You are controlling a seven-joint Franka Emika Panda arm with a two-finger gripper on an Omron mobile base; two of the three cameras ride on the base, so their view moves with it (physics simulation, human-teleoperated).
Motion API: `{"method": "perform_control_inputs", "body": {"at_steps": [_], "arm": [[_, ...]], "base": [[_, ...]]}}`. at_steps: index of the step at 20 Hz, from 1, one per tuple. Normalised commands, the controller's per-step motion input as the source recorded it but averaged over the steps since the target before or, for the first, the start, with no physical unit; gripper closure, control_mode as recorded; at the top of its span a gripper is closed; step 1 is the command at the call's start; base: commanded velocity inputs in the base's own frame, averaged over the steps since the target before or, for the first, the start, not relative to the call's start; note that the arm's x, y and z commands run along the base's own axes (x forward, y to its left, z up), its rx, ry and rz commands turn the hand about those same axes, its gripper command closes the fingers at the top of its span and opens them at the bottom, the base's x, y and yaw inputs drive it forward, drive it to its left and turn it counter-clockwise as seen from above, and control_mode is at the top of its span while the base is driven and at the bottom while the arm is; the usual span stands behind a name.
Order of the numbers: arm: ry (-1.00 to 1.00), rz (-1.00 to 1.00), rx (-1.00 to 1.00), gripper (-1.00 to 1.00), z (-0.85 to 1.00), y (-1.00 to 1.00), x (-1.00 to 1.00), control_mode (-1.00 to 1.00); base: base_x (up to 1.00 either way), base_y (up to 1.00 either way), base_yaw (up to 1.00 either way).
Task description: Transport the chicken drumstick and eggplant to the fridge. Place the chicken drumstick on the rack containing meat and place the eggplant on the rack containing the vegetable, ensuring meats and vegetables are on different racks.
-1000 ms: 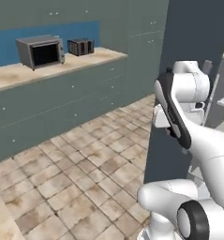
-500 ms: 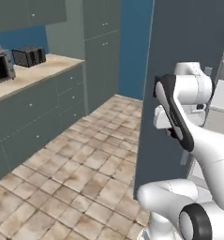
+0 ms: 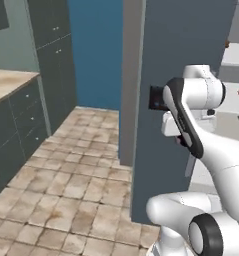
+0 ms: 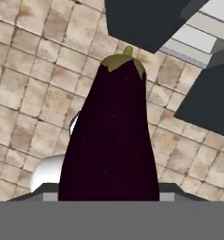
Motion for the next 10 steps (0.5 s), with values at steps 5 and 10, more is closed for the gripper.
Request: {"method": "perform_control_inputs", "body": {"at_steps": [5, 10], "arm": [[0.00, 0.00, 0.00, 1.00, 0.00, 0.00, 0.00, 1.00], [0.00, 0.00, 0.00, 1.00, 0.00, 0.00, 0.00, 1.00]], "base": [[0.14, 0.00, -0.52], [0.17, 0.01, -0.52]]}}
